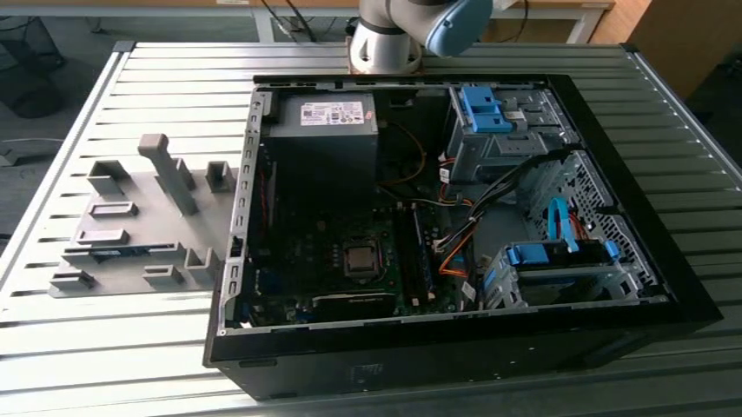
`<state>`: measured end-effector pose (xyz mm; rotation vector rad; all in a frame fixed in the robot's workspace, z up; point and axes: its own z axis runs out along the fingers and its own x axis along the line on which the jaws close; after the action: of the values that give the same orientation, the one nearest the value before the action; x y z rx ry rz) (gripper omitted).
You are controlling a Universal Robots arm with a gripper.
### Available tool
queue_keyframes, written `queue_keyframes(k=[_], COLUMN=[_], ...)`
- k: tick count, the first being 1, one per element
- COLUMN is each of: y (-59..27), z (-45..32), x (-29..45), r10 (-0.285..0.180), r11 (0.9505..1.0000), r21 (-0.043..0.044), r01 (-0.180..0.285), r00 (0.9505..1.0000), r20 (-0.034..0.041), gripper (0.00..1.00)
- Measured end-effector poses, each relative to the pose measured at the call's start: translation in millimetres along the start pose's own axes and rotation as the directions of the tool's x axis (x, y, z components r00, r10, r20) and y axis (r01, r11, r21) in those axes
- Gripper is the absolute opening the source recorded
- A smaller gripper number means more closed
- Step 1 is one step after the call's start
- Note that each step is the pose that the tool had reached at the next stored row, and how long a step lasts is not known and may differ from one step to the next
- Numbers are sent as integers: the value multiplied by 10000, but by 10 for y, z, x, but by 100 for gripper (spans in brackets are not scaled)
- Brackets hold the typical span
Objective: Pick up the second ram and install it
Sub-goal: 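Reach for the second ram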
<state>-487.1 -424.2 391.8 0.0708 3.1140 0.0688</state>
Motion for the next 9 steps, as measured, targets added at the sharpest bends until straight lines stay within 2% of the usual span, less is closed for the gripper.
queue_keyframes(k=[4, 9], y=[8, 8], z=[3, 3], x=[-169, -179], r10=[3, 2], r11=[10000, 10000], r21=[4, 3], r01=[-3, -2], r00=[10000, 10000], r20=[-6, -5], gripper=[11, 11])
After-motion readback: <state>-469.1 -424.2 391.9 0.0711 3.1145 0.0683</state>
